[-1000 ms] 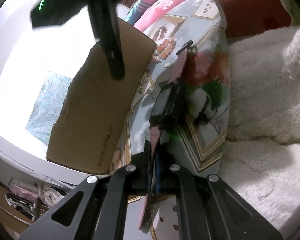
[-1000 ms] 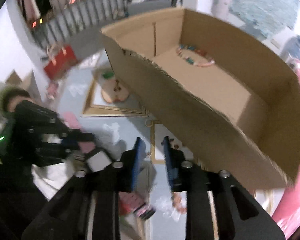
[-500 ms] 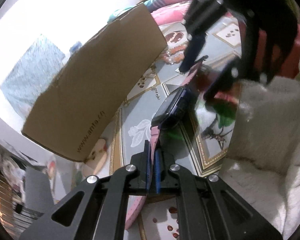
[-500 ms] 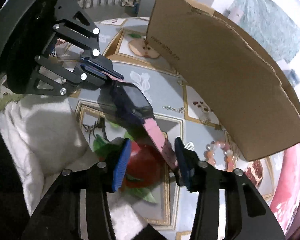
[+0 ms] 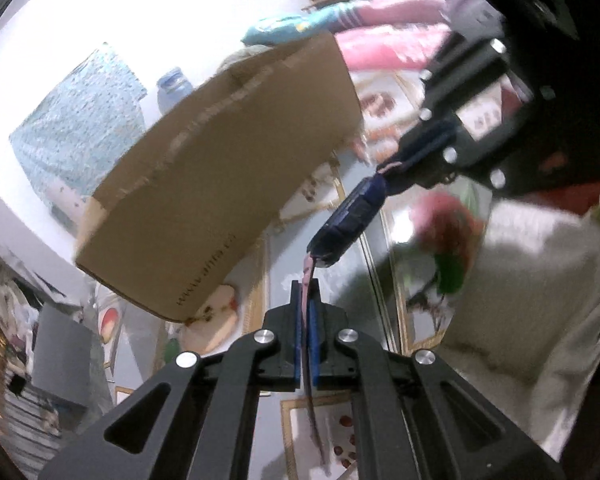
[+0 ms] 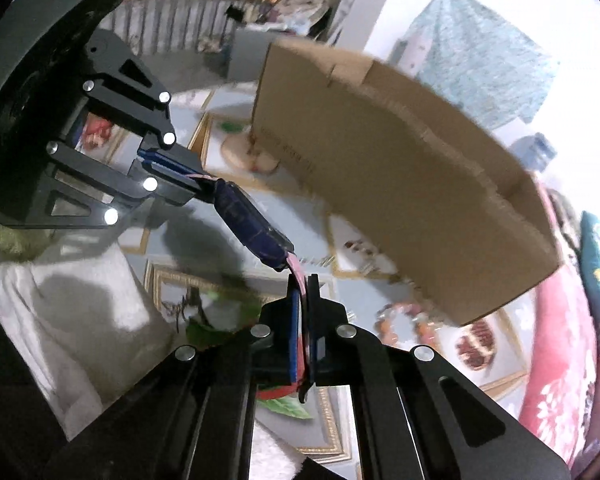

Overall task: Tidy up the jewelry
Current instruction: 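Lower the pink watch into the box and open both tools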

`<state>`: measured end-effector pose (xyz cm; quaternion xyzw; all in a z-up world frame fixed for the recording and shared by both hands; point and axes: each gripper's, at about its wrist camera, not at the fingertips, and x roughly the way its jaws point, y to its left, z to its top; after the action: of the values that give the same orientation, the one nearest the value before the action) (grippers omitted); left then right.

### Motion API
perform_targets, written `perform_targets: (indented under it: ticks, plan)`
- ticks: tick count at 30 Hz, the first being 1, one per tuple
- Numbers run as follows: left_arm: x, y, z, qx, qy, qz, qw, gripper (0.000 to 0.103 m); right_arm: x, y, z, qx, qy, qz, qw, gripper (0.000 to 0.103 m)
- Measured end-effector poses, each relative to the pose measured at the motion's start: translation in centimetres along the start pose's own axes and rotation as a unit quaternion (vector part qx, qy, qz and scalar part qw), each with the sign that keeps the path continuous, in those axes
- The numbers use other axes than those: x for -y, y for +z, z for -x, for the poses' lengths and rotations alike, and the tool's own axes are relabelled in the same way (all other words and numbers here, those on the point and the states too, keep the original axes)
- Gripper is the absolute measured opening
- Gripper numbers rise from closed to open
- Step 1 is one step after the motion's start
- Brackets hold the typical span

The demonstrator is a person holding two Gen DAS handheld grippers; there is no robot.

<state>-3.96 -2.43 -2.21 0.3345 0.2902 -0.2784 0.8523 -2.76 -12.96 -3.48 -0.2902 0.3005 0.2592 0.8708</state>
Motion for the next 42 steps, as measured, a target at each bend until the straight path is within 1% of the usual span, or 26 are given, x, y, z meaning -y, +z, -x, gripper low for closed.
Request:
perform_targets:
  ticks: [1, 7, 10, 12, 14, 16, 18, 20, 21, 22, 23, 24, 25, 26, 28, 29, 31, 33, 34, 35, 36, 37, 38, 40, 41, 42]
  plan:
    - [-0.1, 0.1, 0.3, 0.003, 0.002, 0.003, 1.0, 0.003, 0.2, 0.3, 0.5, 0.007, -0.007, -0.005, 1.0, 0.002]
    - [-2.5, 4.3, 3.2, 0.036, 0.029, 0.013, 0.9988, 0.003, 3.0, 2.7, 4.4, 0.068, -0.05, -0.041, 0.996, 0.002]
    - [-4.2, 6.6, 4.2, 0.053, 0.042, 0.02, 0.9975, 0.003, 4.9, 4.3, 5.6, 0.091, -0.064, -0.049, 0.993, 0.002]
    - [-5.6, 8.0, 4.4, 0.058, 0.044, 0.033, 0.9968, 0.003, 6.6, 5.6, 5.9, 0.098, -0.065, -0.052, 0.992, 0.002]
    - [-7.2, 9.6, 4.2, 0.06, 0.043, 0.049, 0.9961, 0.003, 8.9, 7.3, 5.7, 0.092, -0.053, -0.055, 0.993, 0.002]
    - [-9.1, 11.0, 3.7, 0.061, 0.04, 0.068, 0.9951, 0.003, 11.5, 8.4, 5.2, 0.073, -0.025, -0.063, 0.995, 0.002]
    - [-11.0, 12.5, 2.5, 0.051, 0.016, 0.1, 0.9936, 0.003, 14.1, 10.2, 3.2, 0.036, 0.017, -0.077, 0.996, 0.002]
    - [-13.2, 13.5, 0.5, 0.028, -0.016, 0.143, 0.9891, 0.003, 16.2, 11.3, 1.1, 0.001, 0.052, -0.089, 0.995, 0.002]
    - [-14.5, 13.9, -0.8, 0.01, -0.039, 0.168, 0.9849, 0.003, 17.2, 11.9, 0.0, -0.018, 0.069, -0.096, 0.993, 0.002]
    - [-15.3, 14.1, -1.7, -0.004, -0.052, 0.185, 0.9812, 0.003, 18.4, 12.5, -1.3, -0.049, 0.09, -0.1, 0.99, 0.002]
    - [-16.7, 14.3, -3.6, -0.032, -0.08, 0.218, 0.972, 0.003, 19.0, 12.9, -2.3, -0.069, 0.103, -0.102, 0.987, 0.002]
    - [-17.4, 14.4, -4.8, -0.052, -0.1, 0.235, 0.9654, 0.003, 19.4, 13.2, -3.4, -0.093, 0.115, -0.1, 0.984, 0.002]
    - [-18.3, 14.5, -6.1, -0.069, -0.116, 0.25, 0.9589, 0.003, 19.5, 13.7, -5.3, -0.121, 0.124, -0.096, 0.98, 0.002]
    - [-18.6, 14.5, -6.9, -0.077, -0.12, 0.257, 0.9558, 0.003, 19.7, 14.0, -6.5, -0.14, 0.13, -0.09, 0.977, 0.002]
    - [-19.7, 14.7, -9.3, -0.105, -0.145, 0.28, 0.9432, 0.003, 19.8, 14.5, -8.7, -0.171, 0.13, -0.078, 0.974, 0.002]
    - [-20.3, 14.4, -10.7, -0.123, -0.166, 0.3, 0.9313, 0.003, 20.0, 14.8, -9.5, -0.182, 0.128, -0.072, 0.972, 0.002]
    - [-21.2, 14.1, -13.4, -0.153, -0.188, 0.328, 0.9132, 0.003, 20.5, 15.0, -11.8, -0.216, 0.134, -0.06, 0.965, 0.004]
    - [-21.7, 13.8, -15.5, -0.169, -0.207, 0.352, 0.8972, 0.003, 20.9, 15.3, -13.7, -0.229, 0.12, -0.046, 0.965, 0.011]
    - [-21.9, 13.6, -16.5, -0.179, -0.217, 0.362, 0.8887, 0.004, 21.0, 15.5, -14.7, -0.241, 0.111, -0.037, 0.963, 0.013]
    - [-22.0, 13.6, -17.3, -0.189, -0.224, 0.37, 0.8818, 0.007, 21.5, 15.8, -15.6, -0.247, 0.107, -0.034, 0.963, 0.014]
    - [-22.3, 13.4, -18.2, -0.199, -0.229, 0.38, 0.8741, 0.018, 21.6, 16.0, -16.5, -0.252, 0.101, -0.031, 0.962, 0.016]
    - [-22.4, 13.2, -18.9, -0.208, -0.232, 0.388, 0.8675, 0.025, 22.0, 16.0, -17.0, -0.253, 0.097, -0.031, 0.962, 0.019]
    - [-22.4, 13.0, -19.7, -0.215, -0.236, 0.398, 0.8597, 0.034, 22.2, 16.2, -17.4, -0.253, 0.09, -0.031, 0.963, 0.022]
    - [-22.6, 12.6, -20.4, -0.224, -0.242, 0.413, 0.8488, 0.041, 22.6, 16.5, -17.6, -0.248, 0.085, -0.035, 0.964, 0.031]
    - [-22.7, 12.4, -20.6, -0.225, -0.241, 0.42, 0.8451, 0.044, 22.8, 16.7, -17.8, -0.243, 0.08, -0.035, 0.966, 0.032]
    - [-23.0, 12.3, -20.5, -0.222, -0.235, 0.427, 0.8444, 0.046, 23.0, 16.9, -17.8, -0.239, 0.075, -0.036, 0.968, 0.032]
